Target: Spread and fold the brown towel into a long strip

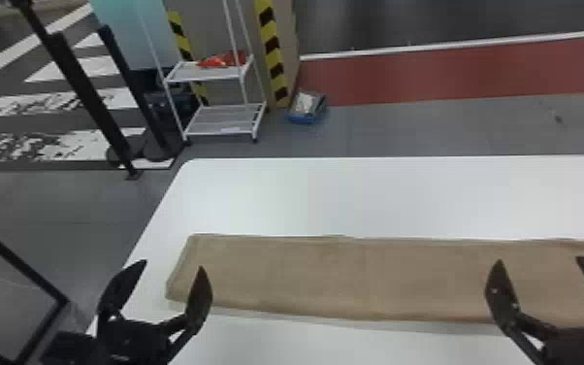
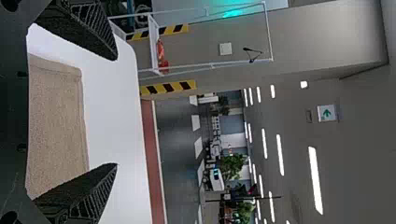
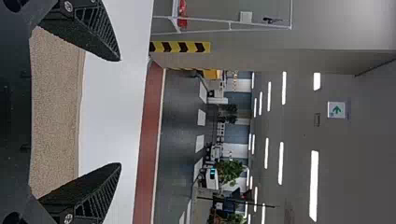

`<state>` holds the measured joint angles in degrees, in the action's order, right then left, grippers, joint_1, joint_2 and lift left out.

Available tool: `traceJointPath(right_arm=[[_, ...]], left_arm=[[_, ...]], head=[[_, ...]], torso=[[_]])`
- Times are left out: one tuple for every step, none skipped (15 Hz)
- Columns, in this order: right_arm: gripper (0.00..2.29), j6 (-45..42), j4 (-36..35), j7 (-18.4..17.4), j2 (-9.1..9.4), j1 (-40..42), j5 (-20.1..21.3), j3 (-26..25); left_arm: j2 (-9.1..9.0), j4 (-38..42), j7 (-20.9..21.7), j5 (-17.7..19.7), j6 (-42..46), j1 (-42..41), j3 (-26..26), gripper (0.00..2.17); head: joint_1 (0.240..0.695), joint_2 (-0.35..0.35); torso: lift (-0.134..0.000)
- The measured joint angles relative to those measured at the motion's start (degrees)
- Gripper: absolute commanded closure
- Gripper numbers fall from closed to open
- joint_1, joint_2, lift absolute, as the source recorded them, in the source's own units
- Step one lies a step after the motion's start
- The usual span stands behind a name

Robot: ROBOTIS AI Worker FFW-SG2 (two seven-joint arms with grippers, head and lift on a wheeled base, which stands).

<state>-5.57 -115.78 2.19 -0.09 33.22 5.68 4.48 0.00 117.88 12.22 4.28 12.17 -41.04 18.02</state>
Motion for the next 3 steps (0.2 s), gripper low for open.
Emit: traceJointPath(right_arm=[[0.08,-0.02,0.02,0.0,0.0,0.0,-0.03,0.0],[0.08,-0.04,0.03,0.0,0.0,0.0,-0.05,0.0],[0.08,-0.1,0.05,0.01,0.0,0.0,-0.08,0.0]], left_arm=[[0.0,0.0,0.0,0.0,0.0,0.0,0.0,0.07],[0.0,-0.01,0.0,-0.02,0.0,0.0,0.0,0.07],[0.0,-0.01,0.0,-0.04,0.0,0.0,0.0,0.07]], head=[[0.695,0.25],[0.695,0.25],[0.695,0.25]], torso=[[-0.112],[-0.112],[-0.112]])
